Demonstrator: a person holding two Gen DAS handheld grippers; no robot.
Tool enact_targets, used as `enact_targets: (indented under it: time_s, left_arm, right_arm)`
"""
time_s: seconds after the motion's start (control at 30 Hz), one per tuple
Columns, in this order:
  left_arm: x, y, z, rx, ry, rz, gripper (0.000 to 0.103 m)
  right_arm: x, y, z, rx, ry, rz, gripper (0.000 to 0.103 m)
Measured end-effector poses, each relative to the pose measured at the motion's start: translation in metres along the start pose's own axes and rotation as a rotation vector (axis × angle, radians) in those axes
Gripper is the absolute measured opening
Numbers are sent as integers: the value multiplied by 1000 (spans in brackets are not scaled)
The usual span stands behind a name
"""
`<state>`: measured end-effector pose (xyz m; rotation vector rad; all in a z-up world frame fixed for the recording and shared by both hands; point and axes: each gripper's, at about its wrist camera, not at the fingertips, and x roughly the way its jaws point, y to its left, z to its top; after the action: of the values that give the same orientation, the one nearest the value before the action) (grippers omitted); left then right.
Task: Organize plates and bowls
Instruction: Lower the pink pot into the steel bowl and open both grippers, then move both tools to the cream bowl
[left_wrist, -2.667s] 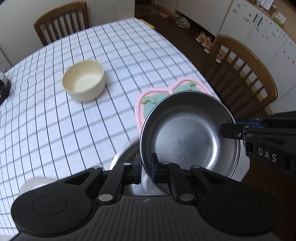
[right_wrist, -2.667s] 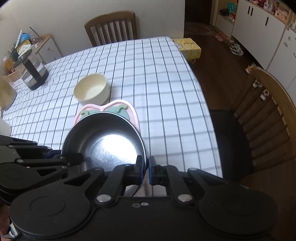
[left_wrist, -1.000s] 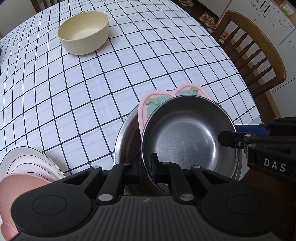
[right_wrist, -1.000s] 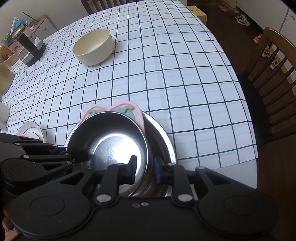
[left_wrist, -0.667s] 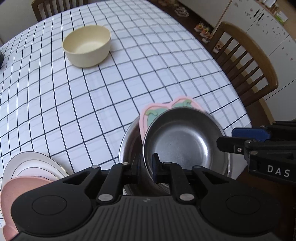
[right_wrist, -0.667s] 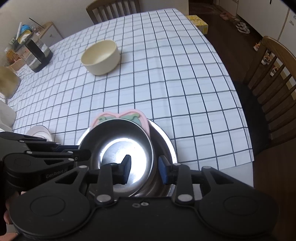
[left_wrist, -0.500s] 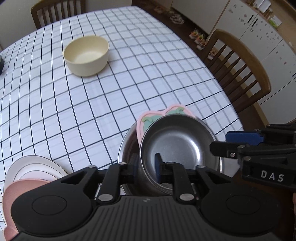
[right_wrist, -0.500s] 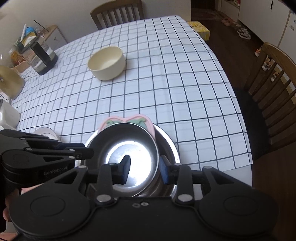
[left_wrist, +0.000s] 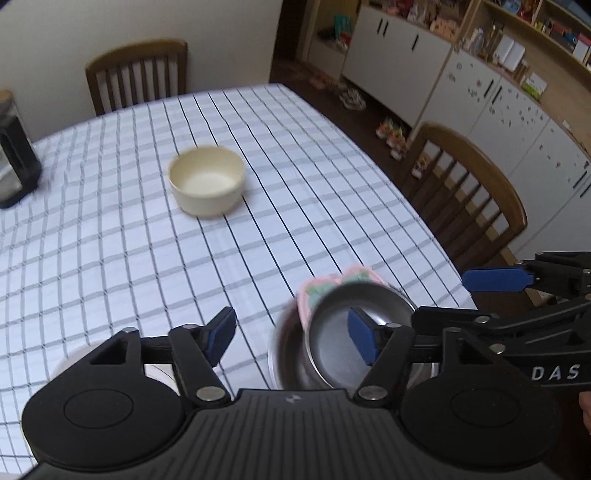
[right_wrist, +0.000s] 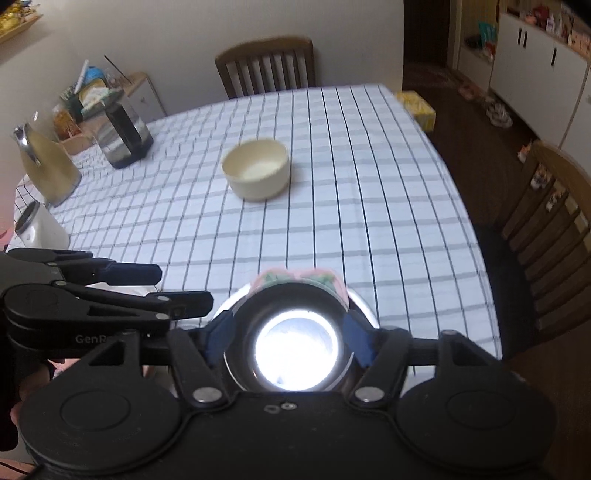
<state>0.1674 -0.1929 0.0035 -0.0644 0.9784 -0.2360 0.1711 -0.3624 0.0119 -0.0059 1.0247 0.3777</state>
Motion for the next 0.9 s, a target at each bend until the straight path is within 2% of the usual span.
enact_targets:
  time_s: [0.1, 0.27, 0.4, 0.6, 0.9]
  left_arm:
    - [-11, 10, 8, -14, -57, 18, 78]
    - [-17, 29, 25, -68, -105, 37, 78]
    - [-11, 43, 44, -92, -128, 86, 78]
    - [13, 67, 76, -135, -128, 153, 78]
    - [67, 102, 115, -217, -82, 237, 78]
  right_arm:
    - [-7, 6, 11, -17, -37, 1, 78]
    - [-11, 16, 37, -50, -105, 2, 89]
    - [-5, 18, 64, -68, -144, 15, 100]
    - [26, 14, 108, -65, -145, 24, 101]
    - [92, -2, 166, -44, -79, 20, 101]
